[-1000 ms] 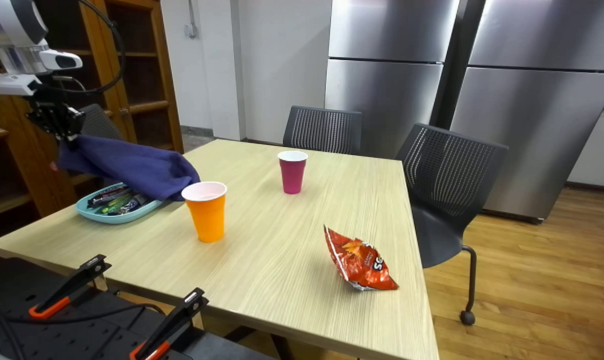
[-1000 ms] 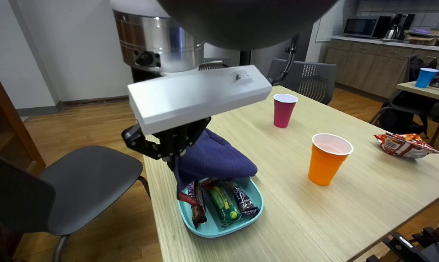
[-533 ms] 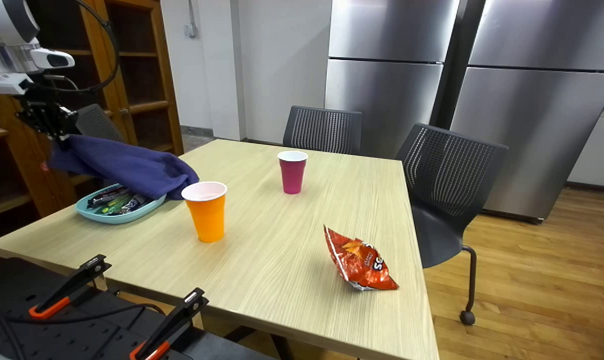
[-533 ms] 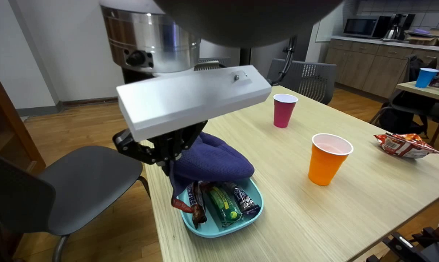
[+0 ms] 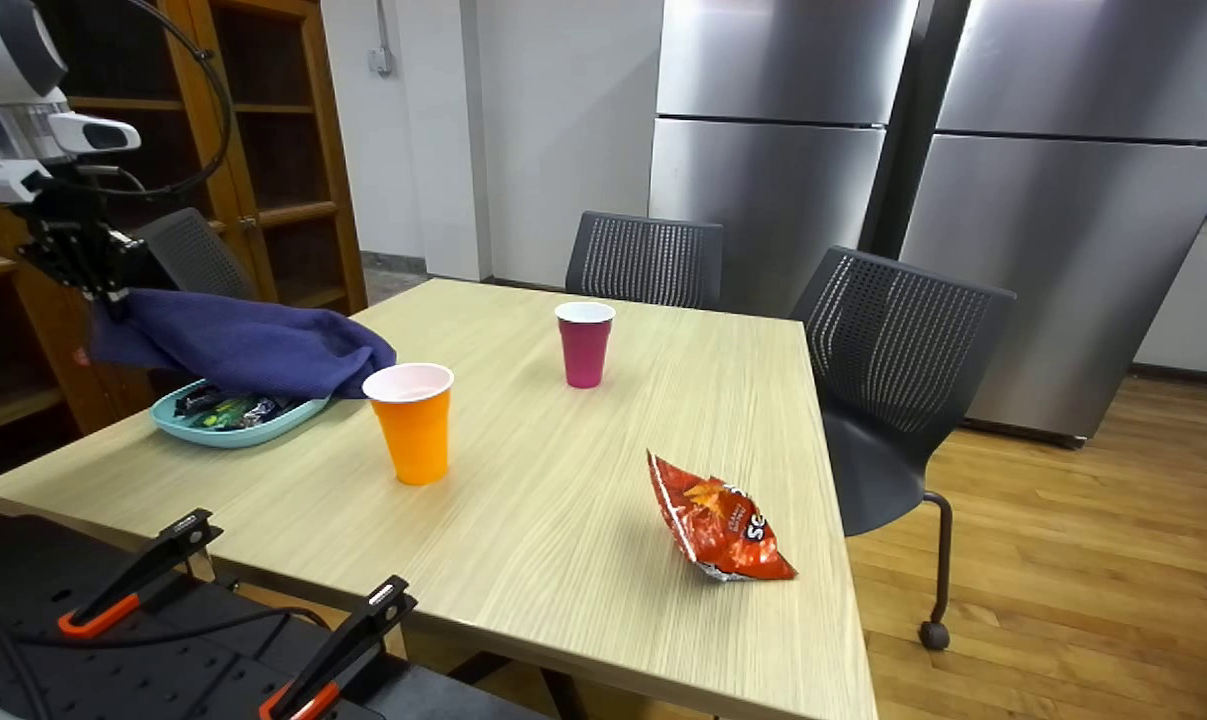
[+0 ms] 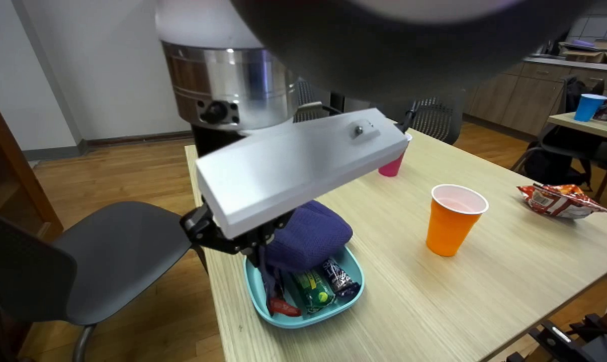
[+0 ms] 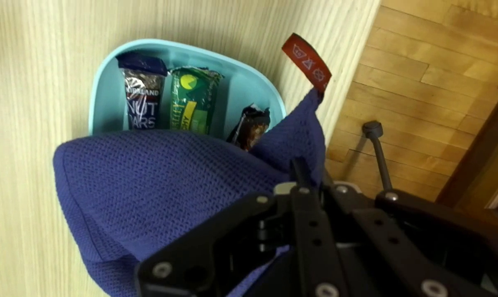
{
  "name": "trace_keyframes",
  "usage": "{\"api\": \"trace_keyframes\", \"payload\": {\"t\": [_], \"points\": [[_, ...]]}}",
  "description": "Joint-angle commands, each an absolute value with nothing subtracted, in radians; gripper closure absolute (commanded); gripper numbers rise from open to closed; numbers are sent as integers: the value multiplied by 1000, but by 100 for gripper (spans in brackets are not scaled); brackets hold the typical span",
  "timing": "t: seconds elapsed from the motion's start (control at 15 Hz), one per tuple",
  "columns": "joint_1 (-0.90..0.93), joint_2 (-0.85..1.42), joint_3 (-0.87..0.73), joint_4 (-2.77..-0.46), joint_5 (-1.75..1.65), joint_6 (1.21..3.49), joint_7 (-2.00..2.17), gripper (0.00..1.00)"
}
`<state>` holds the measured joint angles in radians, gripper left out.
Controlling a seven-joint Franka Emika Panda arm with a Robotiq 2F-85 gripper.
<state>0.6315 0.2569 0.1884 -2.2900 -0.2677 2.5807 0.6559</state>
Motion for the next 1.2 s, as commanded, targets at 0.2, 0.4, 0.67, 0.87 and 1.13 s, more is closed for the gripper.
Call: {"api": "trace_keyframes", "payload": {"t": [0.2, 0.4, 0.67, 0.87, 1.13], "points": [[599, 163, 235, -2405, -214, 2532, 604, 99], [594, 117, 248, -2438, -204, 2526, 597, 99], [572, 88, 264, -2453, -184, 2460, 582, 99], [550, 111, 277, -2443, -156, 2406, 555, 99], [526, 155, 291, -2421, -145, 2336, 529, 99]]}}
